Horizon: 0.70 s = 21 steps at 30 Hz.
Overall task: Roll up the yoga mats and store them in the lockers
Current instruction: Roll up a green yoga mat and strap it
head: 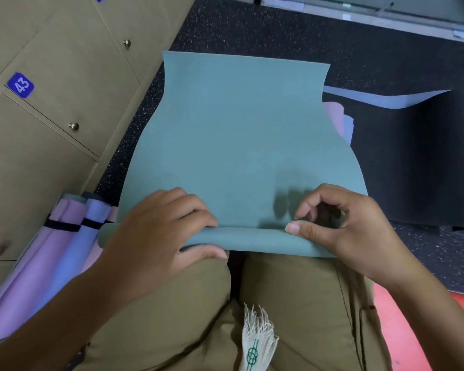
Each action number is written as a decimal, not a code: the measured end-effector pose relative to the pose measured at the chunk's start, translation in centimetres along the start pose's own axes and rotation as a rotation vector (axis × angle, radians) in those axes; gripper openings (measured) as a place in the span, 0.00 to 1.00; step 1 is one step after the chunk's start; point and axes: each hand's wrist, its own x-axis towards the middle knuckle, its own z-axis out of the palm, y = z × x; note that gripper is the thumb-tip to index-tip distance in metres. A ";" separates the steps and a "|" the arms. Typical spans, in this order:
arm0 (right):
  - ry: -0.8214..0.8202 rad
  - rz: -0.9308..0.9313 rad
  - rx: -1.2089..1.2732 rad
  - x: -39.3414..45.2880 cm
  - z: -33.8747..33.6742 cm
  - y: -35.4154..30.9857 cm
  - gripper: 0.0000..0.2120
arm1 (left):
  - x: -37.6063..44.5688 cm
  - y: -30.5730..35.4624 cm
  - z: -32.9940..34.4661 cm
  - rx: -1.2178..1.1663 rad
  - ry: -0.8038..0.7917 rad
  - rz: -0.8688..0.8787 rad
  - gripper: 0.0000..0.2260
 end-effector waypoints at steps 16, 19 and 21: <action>0.266 -0.337 -0.632 -2.7 1.0 1.3 0.17 | 1.8 0.8 0.7 -0.130 -0.024 -0.370 0.18; 0.284 -0.324 -0.572 -2.5 1.2 1.6 0.16 | 2.3 0.9 0.5 -0.170 0.055 -0.359 0.14; 0.282 -0.307 -0.547 -2.0 1.2 1.7 0.16 | 2.5 1.3 0.5 -0.129 0.107 -0.330 0.12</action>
